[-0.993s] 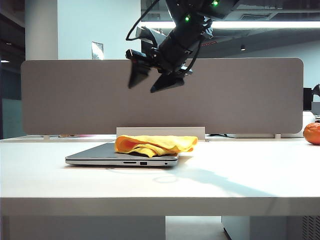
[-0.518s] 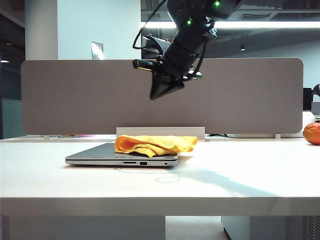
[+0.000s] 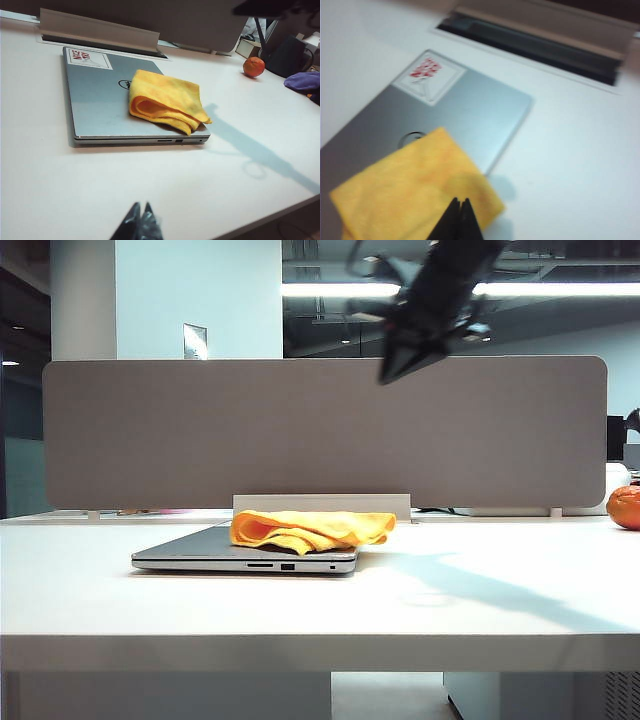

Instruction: Pick up the yellow rag and put it over the laptop.

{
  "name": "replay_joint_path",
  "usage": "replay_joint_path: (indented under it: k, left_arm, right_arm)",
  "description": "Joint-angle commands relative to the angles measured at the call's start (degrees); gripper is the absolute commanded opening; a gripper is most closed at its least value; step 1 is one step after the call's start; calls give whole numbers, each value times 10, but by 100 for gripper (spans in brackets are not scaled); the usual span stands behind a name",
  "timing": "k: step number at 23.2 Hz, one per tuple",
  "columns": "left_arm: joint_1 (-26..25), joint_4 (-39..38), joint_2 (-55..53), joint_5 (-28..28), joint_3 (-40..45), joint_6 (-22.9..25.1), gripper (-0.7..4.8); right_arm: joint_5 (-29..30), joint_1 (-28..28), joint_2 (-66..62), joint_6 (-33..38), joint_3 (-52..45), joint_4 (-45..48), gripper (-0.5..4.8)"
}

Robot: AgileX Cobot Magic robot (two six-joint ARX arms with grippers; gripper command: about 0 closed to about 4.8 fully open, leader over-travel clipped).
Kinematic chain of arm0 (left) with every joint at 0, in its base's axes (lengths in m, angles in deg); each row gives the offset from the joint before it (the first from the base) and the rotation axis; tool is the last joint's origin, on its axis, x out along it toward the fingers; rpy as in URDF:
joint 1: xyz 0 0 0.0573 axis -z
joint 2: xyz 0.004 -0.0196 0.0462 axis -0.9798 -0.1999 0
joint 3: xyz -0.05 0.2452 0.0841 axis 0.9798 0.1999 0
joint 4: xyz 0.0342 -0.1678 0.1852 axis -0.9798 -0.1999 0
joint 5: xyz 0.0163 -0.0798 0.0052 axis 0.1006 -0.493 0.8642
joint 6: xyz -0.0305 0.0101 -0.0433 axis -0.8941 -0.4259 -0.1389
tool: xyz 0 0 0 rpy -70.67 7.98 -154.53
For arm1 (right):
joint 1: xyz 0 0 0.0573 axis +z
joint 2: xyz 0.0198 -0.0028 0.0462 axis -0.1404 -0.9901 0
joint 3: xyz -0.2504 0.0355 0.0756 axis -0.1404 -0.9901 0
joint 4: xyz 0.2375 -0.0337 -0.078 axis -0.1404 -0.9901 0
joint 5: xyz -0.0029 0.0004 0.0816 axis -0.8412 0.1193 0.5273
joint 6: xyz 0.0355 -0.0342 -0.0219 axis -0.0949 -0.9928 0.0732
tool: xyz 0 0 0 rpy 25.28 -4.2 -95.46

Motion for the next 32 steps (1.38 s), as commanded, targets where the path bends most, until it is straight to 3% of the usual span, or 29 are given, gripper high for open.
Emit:
replay_joint_path:
  k: [1, 11, 19, 27, 32]
  left_arm:
    - [0, 7, -1, 0, -2, -1, -6]
    - [0, 7, -1, 1, -2, 3, -6]
    - [0, -10, -1, 0, -2, 3, -6]
    - [0, -10, -1, 1, -2, 3, -6]
    - [0, -10, -1, -1, -2, 3, -6]
  right_arm:
    - [3, -35, 38, -2, -37, -14, -5]
    - [49, -111, 180, -13, -176, -18, -5]
    - [44, -123, 346, -3, -362, 54, -5]
    - [41, -126, 478, 92, -535, 133, -5]
    - [8, -126, 537, 96, -612, 172, -5]
